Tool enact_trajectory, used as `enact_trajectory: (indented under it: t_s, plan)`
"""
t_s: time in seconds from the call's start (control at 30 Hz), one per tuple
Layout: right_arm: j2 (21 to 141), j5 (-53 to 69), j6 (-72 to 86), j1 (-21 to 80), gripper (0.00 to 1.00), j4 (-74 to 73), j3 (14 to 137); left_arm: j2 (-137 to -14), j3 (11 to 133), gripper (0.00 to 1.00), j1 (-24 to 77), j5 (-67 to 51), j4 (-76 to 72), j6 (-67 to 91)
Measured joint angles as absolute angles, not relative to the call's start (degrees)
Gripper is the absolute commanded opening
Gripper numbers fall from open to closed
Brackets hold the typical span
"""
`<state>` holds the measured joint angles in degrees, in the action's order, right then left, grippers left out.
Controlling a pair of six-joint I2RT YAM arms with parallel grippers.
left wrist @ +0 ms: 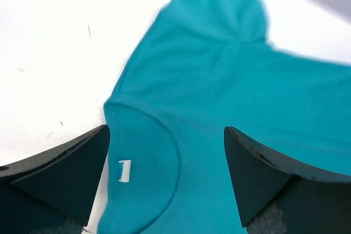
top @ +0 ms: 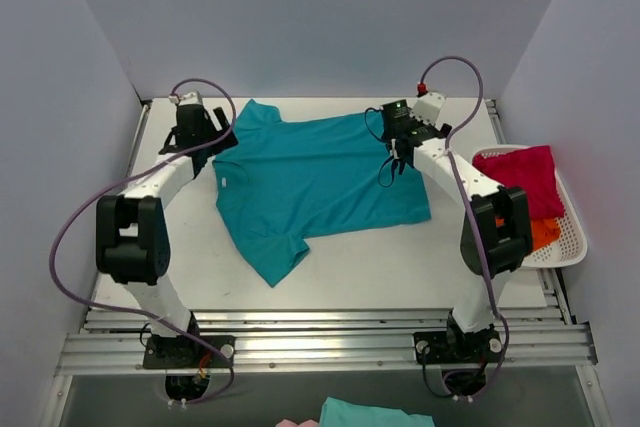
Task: Fold and stack the t-shirts
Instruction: Flatten the tshirt out
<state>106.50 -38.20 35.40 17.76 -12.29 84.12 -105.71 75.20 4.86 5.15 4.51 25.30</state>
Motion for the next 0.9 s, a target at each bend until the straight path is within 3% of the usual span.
enact_trajectory:
  t_s: [0.33, 0.73, 0.9]
  plan:
    - [83.7, -36.8, 40.5, 28.2, 0.97, -9.2, 64.8, -77.3, 64.4, 0.94, 12.3, 12.6, 3.1, 28.2]
    - [58.6, -26.2, 43.1, 31.1, 0.96, -8.4, 43.0, -68.5, 43.6, 0.95, 39.8, 24.1, 18.9, 43.2]
    - [57.0, -22.2, 43.3, 31.1, 0.96, -8.3, 39.4, -62.6, 42.6, 0.95, 53.0, 32.4, 29.6, 53.8]
